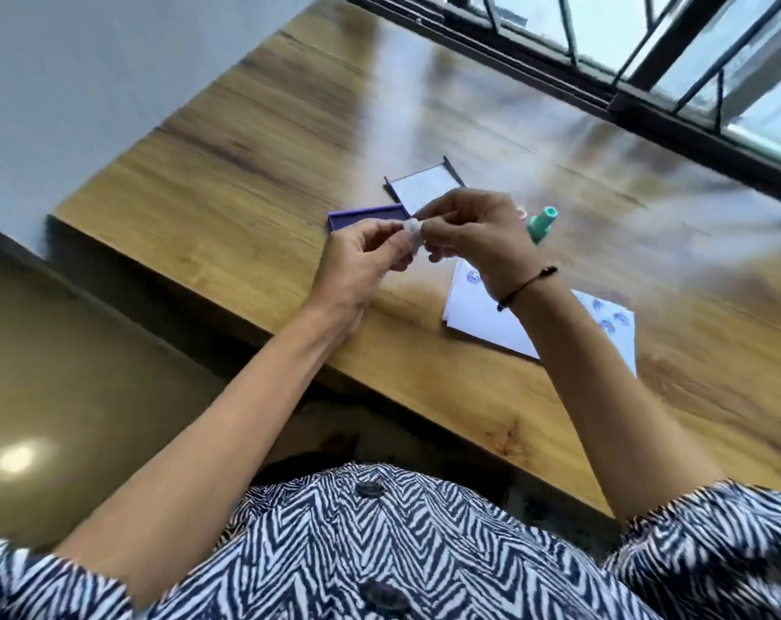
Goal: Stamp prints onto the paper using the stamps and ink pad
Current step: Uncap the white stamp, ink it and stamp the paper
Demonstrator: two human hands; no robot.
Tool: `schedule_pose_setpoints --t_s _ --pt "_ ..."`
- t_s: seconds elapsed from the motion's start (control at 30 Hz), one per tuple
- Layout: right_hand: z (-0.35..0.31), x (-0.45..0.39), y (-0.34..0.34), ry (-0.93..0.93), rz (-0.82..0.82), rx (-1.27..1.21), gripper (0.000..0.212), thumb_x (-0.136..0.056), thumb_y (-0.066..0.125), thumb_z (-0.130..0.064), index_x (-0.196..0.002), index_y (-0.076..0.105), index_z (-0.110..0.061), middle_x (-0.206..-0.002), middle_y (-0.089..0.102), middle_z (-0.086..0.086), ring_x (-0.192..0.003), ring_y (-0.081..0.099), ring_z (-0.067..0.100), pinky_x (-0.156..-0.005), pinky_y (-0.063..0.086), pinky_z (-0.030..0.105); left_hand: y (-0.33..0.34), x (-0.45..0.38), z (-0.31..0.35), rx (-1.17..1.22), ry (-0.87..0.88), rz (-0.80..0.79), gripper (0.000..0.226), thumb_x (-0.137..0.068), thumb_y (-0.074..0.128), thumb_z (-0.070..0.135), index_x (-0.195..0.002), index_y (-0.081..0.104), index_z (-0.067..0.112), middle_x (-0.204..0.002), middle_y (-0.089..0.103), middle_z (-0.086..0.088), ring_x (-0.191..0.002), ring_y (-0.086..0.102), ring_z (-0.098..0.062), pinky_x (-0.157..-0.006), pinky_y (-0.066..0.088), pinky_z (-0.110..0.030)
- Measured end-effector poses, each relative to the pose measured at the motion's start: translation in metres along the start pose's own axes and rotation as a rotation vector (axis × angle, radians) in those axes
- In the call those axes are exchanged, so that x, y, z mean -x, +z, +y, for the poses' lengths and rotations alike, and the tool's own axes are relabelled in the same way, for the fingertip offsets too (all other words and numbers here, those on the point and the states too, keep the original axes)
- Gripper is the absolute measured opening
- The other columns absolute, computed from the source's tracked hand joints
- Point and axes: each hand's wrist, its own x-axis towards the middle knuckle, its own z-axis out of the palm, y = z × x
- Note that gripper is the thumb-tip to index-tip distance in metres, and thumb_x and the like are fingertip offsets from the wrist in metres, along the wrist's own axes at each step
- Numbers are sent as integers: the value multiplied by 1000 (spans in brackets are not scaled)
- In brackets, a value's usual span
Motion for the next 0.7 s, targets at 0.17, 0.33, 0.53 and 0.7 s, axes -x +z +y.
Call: schedule_pose_setpoints --t_s 0.17,0.33,0.53,0.7 --pt "-6 -13 34 -62 -81 66 23 -78 56 12 -71 61 -10 -60 54 10 -42 53 6 -46 47 18 -28 4 4 89 -55 145 18 -84 58 2 -70 62 12 -45 62 9 -46 55 -4 -52 48 -14" --pt "-28 -25 49 -256 -106 308 11 -74 66 0 -76 66 -11 -65 59 27 -57 48 23 -56 41 34 -46 9 5 293 -138 233 20 -84 55 5 -66 62 9 -53 62 4 -50 54 -8 -52 47 -13" --pt "-33 -56 53 -481 33 625 15 -68 56 -2 -75 68 -7 -77 67 16 -65 55 18 -62 41 29 -59 10 -4 365 -176 324 18 -84 55 2 -66 59 4 -46 62 3 -45 56 -7 -47 46 -12" --pt "9 -52 75 -456 -154 961 17 -75 51 0 -87 63 0 -98 61 21 -88 56 36 -69 41 42 -57 7 -4 352 -166 388 15 -84 57 2 -69 59 4 -50 61 1 -49 56 -8 -49 47 -14"
